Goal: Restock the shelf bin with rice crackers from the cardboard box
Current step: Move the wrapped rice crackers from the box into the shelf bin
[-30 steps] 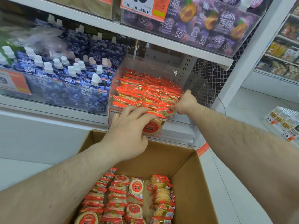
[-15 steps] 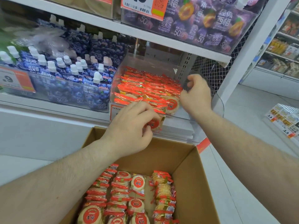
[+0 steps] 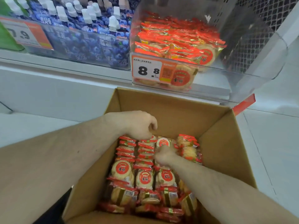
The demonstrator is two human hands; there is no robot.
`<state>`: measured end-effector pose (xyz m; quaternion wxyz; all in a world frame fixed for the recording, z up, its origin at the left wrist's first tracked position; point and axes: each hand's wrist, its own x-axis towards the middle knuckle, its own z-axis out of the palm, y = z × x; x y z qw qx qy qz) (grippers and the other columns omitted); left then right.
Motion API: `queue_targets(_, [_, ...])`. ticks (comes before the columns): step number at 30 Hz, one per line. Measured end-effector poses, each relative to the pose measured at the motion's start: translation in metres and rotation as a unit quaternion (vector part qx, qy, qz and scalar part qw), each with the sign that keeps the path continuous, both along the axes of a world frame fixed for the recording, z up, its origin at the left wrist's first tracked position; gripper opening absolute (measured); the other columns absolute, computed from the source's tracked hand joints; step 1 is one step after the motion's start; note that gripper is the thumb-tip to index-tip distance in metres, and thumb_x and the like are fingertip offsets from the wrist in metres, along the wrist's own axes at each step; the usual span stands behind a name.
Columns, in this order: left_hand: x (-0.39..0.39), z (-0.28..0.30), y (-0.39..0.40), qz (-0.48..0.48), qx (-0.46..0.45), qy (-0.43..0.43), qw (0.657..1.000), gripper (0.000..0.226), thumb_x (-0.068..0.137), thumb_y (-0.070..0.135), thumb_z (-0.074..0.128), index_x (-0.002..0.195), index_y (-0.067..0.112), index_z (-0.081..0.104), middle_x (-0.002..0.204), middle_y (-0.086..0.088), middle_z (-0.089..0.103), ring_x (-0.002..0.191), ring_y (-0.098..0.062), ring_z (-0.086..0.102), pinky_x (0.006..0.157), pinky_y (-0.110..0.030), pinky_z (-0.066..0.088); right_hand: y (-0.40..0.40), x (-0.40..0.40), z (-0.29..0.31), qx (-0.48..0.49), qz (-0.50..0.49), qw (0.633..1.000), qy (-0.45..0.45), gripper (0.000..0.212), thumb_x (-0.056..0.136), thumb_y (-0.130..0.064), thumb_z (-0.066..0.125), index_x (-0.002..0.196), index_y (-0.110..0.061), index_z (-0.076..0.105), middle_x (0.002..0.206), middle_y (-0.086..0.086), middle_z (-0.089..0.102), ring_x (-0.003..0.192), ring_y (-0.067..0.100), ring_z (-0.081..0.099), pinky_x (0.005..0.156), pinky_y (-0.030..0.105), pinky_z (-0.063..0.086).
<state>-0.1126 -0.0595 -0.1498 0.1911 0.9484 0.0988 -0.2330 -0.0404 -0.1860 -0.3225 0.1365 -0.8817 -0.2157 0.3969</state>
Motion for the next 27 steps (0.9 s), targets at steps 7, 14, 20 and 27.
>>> queue_targets(7, [-0.005, -0.004, 0.008, 0.025, -0.008, 0.01, 1.0, 0.033, 0.096, 0.018, 0.054, 0.128, 0.016, 0.057, 0.131, -0.004, 0.056, 0.121, -0.021, 0.052, 0.095, -0.026, 0.04, 0.032, -0.079, -0.041, -0.029, -0.1, 0.974, 0.203, 0.086, 0.062, -0.069, 0.075, 0.123, -0.012, 0.057, 0.114, 0.002, 0.065, 0.101, 0.02, 0.062, 0.089, 0.031, 0.052])
queue_targets(14, [-0.003, -0.014, 0.017, 0.011, -0.011, 0.011, 1.0, 0.034, 0.092, 0.026, 0.059, 0.125, 0.023, 0.058, 0.128, 0.001, 0.058, 0.116, -0.017, 0.054, 0.095, -0.029, 0.046, 0.035, -0.083, -0.054, -0.017, -0.114, 0.977, 0.182, 0.061, 0.07, -0.036, 0.085, 0.121, -0.016, 0.059, 0.119, 0.001, 0.066, 0.106, 0.018, 0.064, 0.089, 0.032, 0.055])
queue_targets(20, [-0.002, -0.021, 0.021, 0.024, -0.021, 0.011, 0.999, 0.046, 0.088, 0.027, 0.06, 0.133, 0.028, 0.051, 0.134, 0.002, 0.053, 0.115, -0.017, 0.053, 0.088, -0.025, 0.044, -0.009, -0.023, -0.021, 0.073, -0.164, 0.936, 0.303, 0.037, 0.08, -0.022, 0.078, 0.113, -0.015, 0.061, 0.091, -0.002, 0.068, 0.063, 0.01, 0.055, 0.06, 0.027, 0.039])
queue_targets(27, [-0.003, -0.025, 0.018, 0.136, -0.098, -0.021, 0.986, 0.082, 0.082, 0.034, 0.073, 0.148, 0.026, 0.025, 0.138, -0.002, 0.05, 0.113, -0.021, 0.057, 0.093, -0.032, 0.05, -0.021, 0.03, 0.034, 0.286, -0.147, 0.798, 0.509, 0.04, 0.07, -0.022, 0.081, 0.103, -0.019, 0.059, 0.078, -0.002, 0.062, 0.059, 0.009, 0.054, 0.056, 0.02, 0.042])
